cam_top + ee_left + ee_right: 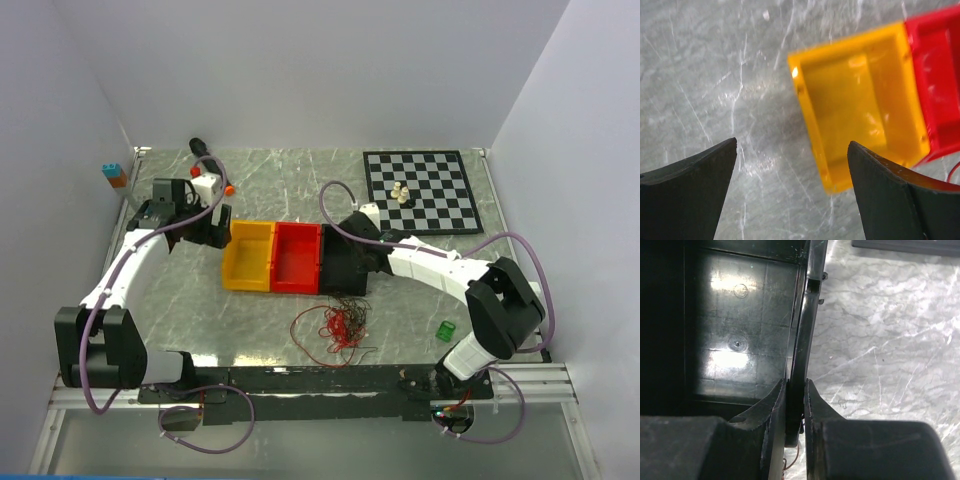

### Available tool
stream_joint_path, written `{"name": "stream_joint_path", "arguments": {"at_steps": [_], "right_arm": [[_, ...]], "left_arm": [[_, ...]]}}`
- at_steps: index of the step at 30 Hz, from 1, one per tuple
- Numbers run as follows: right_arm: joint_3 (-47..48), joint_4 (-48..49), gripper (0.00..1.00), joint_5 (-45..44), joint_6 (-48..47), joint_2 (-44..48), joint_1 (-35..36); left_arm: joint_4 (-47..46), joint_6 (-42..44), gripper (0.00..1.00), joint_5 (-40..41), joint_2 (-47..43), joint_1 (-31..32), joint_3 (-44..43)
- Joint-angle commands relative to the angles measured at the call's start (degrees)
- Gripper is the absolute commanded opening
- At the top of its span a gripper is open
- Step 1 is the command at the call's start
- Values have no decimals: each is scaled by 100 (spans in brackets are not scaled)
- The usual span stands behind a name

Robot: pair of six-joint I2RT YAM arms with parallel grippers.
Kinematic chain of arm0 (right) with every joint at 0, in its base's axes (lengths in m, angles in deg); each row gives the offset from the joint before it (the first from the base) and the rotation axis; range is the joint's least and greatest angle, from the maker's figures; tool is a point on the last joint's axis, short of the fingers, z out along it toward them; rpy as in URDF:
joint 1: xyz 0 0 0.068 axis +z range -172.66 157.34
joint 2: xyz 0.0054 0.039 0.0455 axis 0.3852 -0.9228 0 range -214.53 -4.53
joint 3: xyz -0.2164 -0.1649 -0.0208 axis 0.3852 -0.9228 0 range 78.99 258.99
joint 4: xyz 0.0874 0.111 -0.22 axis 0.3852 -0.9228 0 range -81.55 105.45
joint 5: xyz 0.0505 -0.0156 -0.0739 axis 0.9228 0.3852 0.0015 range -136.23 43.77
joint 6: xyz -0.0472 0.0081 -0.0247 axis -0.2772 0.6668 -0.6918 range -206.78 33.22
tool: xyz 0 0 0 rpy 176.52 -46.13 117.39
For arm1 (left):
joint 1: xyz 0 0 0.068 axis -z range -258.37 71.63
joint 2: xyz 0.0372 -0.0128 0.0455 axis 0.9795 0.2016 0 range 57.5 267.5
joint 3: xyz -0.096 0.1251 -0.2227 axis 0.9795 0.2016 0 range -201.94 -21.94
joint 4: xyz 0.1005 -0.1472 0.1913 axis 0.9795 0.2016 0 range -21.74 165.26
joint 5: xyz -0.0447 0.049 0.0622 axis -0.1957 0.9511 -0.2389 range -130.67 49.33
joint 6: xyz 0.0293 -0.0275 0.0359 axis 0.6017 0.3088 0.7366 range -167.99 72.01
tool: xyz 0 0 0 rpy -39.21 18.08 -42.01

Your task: Untangle the cables

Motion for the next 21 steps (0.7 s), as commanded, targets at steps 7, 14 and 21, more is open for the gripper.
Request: {"name": "stream_joint_path", "arguments": {"at_steps": [7, 14, 21], "right_arm": [[-43, 90, 23, -601, -198, 235, -74], [1, -410, 67, -769, 196, 1042, -127], [-744, -1088, 78, 460, 723, 2202, 4]], "left_arm": [[221, 293, 97, -62, -477, 101, 266], [572, 538, 97, -325, -608, 504, 100], [906, 1233, 97, -431, -1171, 2287, 12]]}}
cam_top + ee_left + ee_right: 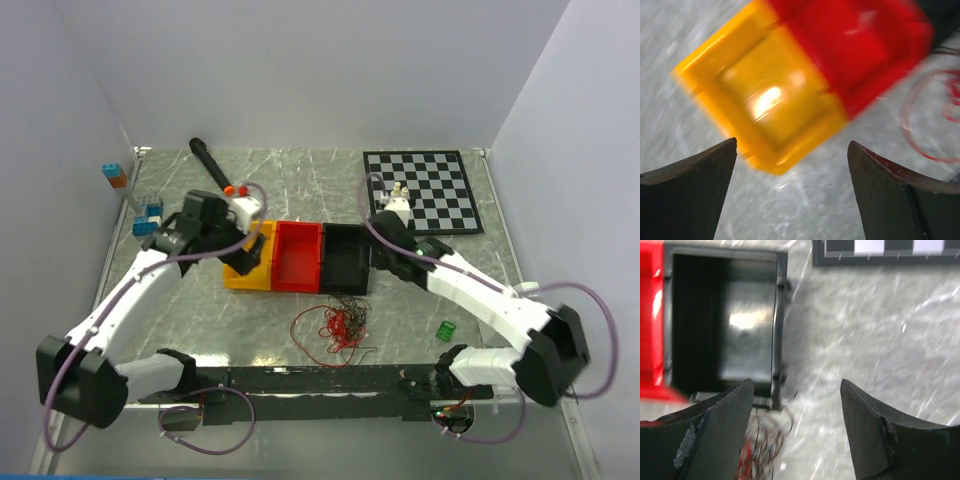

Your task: Untangle the cables

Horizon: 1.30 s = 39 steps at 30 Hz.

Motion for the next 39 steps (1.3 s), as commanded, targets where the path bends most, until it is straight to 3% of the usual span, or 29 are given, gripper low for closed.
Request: {"name": "stream_joint_path", "arguments": {"at_steps": [1, 9, 12, 22, 32, 36, 39], "right_arm": [[-857, -520, 78, 983, 540, 807, 136], [-1791, -54, 74, 2163, 1095, 1345, 241], [-1800, 43, 73, 2321, 1112, 1248, 242], [-1765, 122, 73, 2401, 1209, 1169, 242], [-1668, -80, 73, 2269, 1323, 1379, 127], [-1808, -54, 73, 2286, 1385, 1511, 75], [-1879, -19, 72, 2330, 1403, 1485, 48]], "left_arm": [[316, 608, 97, -337, -295, 1182, -257], [554, 1320, 96, -180, 460, 3774, 76], [484, 1531, 97, 137, 873, 4313, 165], [229, 1883, 97, 155, 1313, 4815, 411], [-1132, 1778, 97, 717, 1735, 5158, 1017], [-1292, 1804, 67, 814, 1823, 5167, 1035], [-1318, 1708, 36, 840, 1823, 5184, 982]]}}
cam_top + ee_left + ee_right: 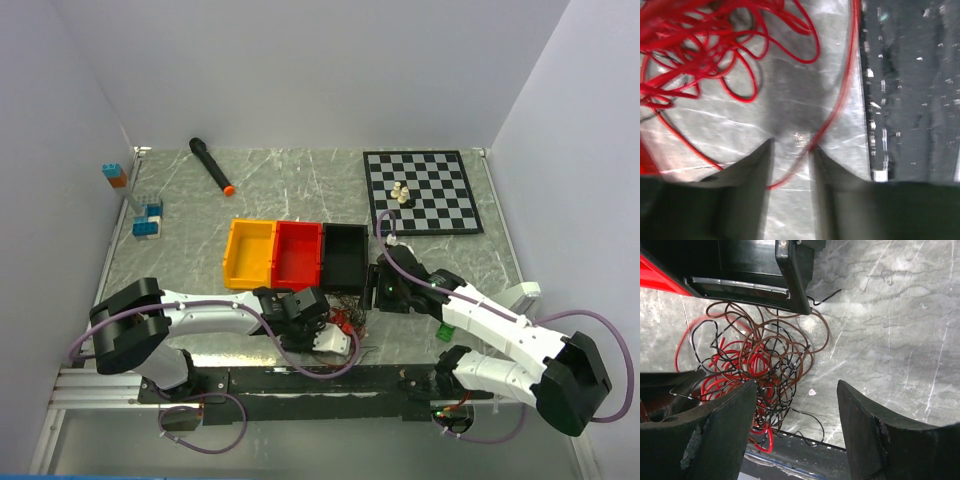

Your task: Untangle the cables

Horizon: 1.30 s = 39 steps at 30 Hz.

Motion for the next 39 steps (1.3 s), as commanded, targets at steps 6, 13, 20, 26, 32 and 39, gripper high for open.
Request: {"name": "stream_joint_path", "arguments": {"at_steps": [6, 13, 20, 26, 32, 39], "right_arm": [[-148, 190, 72, 60, 106, 69, -98], [-394, 760, 72, 824, 159, 86, -107], [-465, 1086, 67, 1106, 273, -291, -107], [-518, 1315, 39, 1062, 423, -511, -107], [-561, 1060, 15, 553, 414, -635, -99], [-570, 331, 0, -413, 633, -459, -99]], "left_arm": [[-70, -263, 1, 310, -144, 55, -242], [1476, -755, 1, 3, -952, 46, -1524], [2322, -597, 1, 143, -1436, -270, -2386], [2717, -536, 1, 354, -1533, -367, -3229], [2797, -334, 1, 1221, -1788, -367, -4556], [1755, 500, 1, 3067, -2306, -709, -4850]]}}
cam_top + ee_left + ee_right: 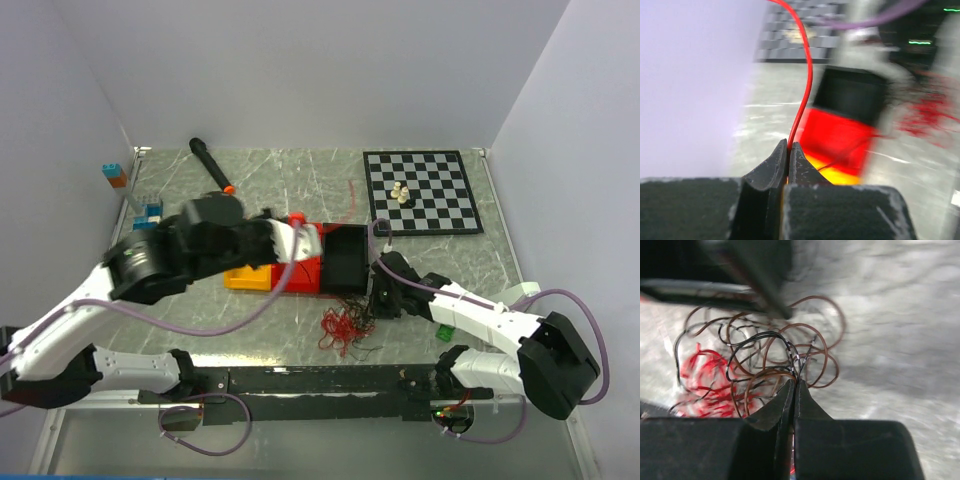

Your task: Untangle the cables

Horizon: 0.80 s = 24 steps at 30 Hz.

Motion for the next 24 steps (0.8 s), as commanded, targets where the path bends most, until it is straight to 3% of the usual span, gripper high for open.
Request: {"name": "stream_joint_path", "arguments": {"at_steps": [1, 5, 7, 10, 14, 19, 24], "right_arm": [[-22, -696, 0, -969, 284, 269, -22], [5, -1084, 0, -1453, 486, 699, -22], [40, -1303, 0, -1664, 609, 927, -22], [58, -1541, 0, -1840, 697, 1244, -22], [75, -1743, 0, -1902, 680, 1491, -22], [-74, -1086, 0, -1201, 119, 1588, -5], [4, -408, 0, -390, -418, 1413, 398]], "left_arm": [[-1383, 885, 1, 1899, -481, -334, 211], [-4160, 1975, 1, 2896, -719, -1237, 889], [-4516, 1768, 1, 2853, -597, -1887, 628], [-4071, 1135, 1, 2467, -412, -2933, 135], [-3622, 520, 1, 1922, -491, -3603, 248], [-2971, -271, 1, 526, -781, -3683, 196], [-2418, -939, 1, -345, -501, -3692, -787]]}}
